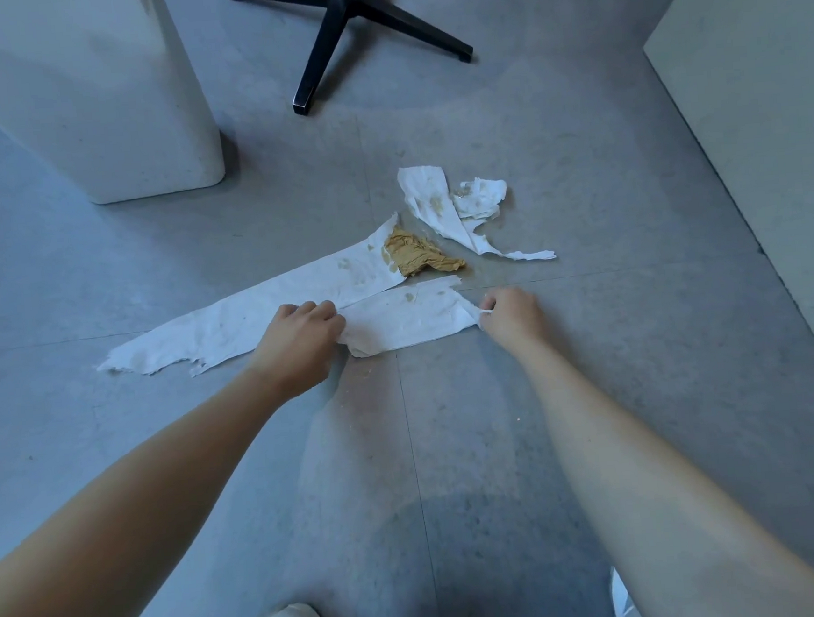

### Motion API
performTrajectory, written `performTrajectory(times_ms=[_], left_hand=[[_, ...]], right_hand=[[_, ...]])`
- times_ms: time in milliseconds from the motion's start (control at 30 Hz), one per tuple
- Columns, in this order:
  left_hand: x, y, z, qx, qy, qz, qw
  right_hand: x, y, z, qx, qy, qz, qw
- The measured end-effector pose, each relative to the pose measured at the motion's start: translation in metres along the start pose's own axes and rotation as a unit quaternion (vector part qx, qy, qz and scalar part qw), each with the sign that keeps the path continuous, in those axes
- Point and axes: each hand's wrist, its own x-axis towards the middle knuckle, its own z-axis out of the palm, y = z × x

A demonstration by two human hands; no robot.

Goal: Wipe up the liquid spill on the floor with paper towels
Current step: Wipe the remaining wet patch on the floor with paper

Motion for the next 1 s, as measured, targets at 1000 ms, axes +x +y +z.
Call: performTrajectory(times_ms=[1000], left_hand=[[0.025,0.154,0.000,0.073,-0.040,0.392,0.916]], right_hand=[[-0.101,0.159,-0.034,-0.090,0.207,0.218,0.950]])
